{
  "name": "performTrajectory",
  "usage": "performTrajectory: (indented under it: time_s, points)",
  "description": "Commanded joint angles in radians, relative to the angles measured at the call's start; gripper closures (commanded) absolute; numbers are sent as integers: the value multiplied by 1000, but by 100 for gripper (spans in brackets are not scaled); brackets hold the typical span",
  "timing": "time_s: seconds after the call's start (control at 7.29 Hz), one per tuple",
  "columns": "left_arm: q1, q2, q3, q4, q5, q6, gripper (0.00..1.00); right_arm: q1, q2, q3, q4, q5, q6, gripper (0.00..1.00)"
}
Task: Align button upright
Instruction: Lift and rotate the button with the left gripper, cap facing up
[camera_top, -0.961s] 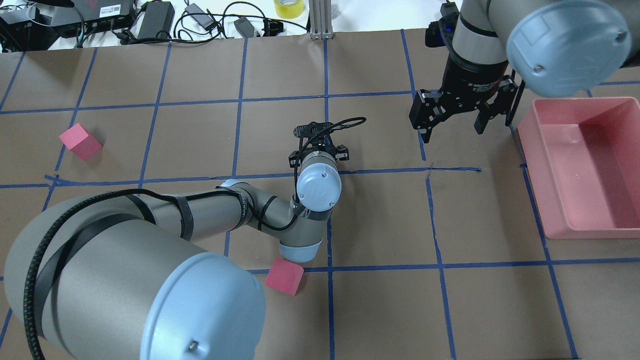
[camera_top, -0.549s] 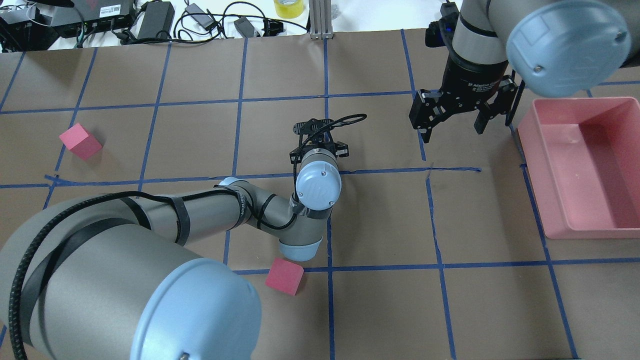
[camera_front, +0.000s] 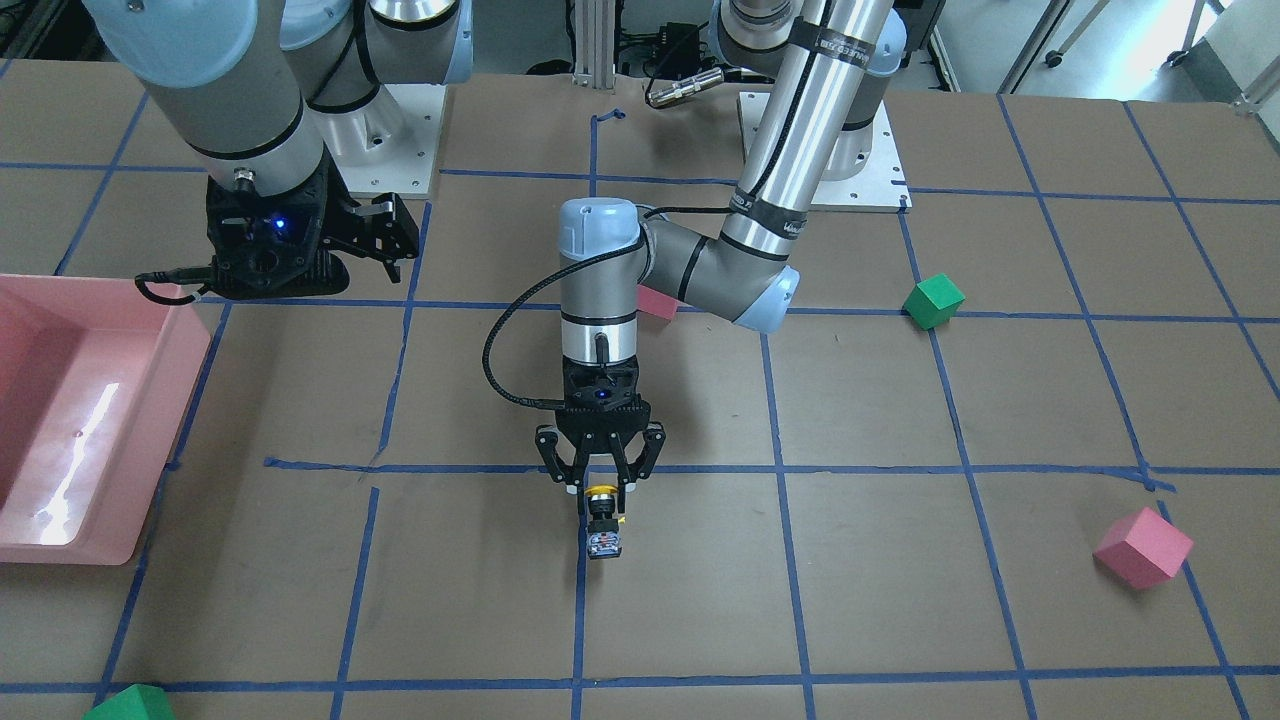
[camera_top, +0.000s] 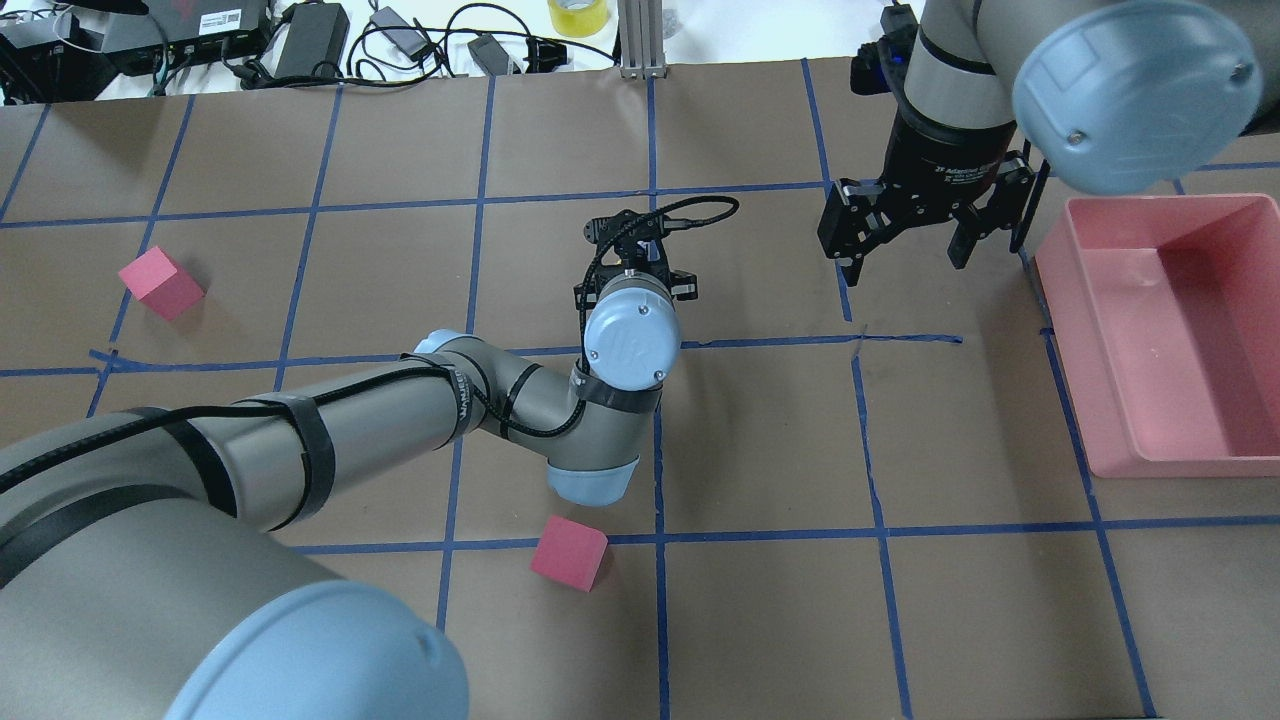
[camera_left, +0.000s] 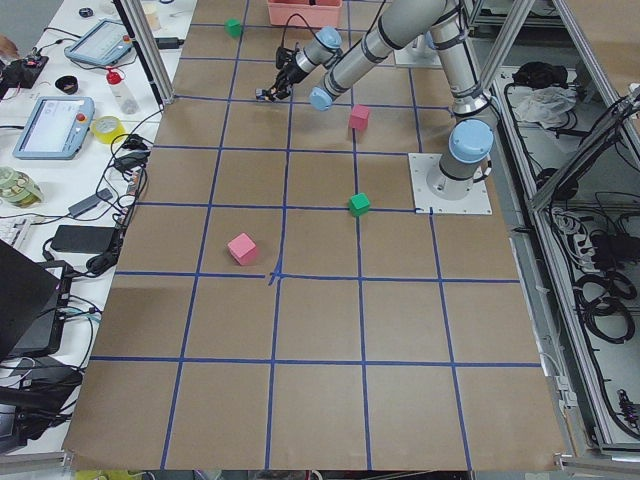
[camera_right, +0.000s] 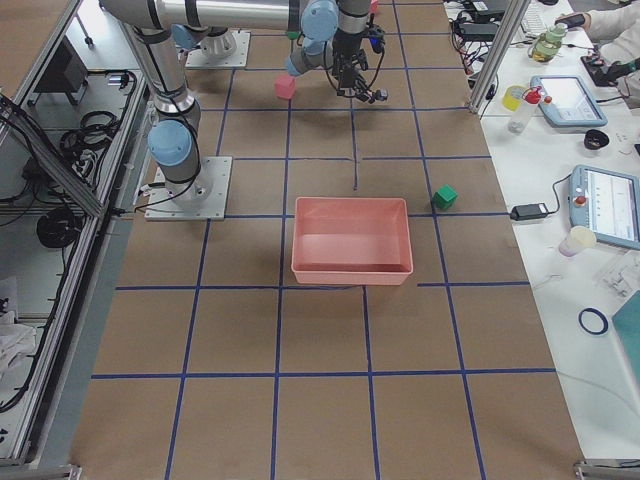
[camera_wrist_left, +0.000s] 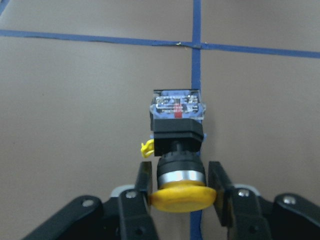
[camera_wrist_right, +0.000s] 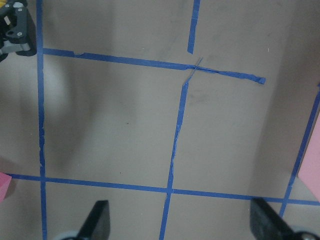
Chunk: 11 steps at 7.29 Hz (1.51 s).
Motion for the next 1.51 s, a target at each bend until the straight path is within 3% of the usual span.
performTrajectory:
  time_s: [0.0, 0.27, 0.55, 0.82, 0.96, 1.1, 1.37]
  points:
    - [51, 92, 25, -243, -114, 3, 69, 0, -1, 0, 0, 6, 2, 0]
    - [65, 144, 99, -536, -168, -11, 69, 0, -3, 0, 0, 5, 4, 0]
    - [115, 172, 225, -877, -331, -26, 69, 0, -3, 0, 0, 5, 4, 0]
    - [170, 153, 293, -1058, -533, -148, 70, 0, -3, 0, 0, 5, 4, 0]
    - [200, 143, 302, -1097, -658, -222, 70, 0, -3, 0, -1, 8, 5, 0]
    - [204, 130, 302, -1128, -706, -335, 69, 0, -4, 0, -5, 3, 4, 0]
    - [206, 92, 304, -1131, -708, -566, 70, 2, -1, 0, -6, 9, 5, 0]
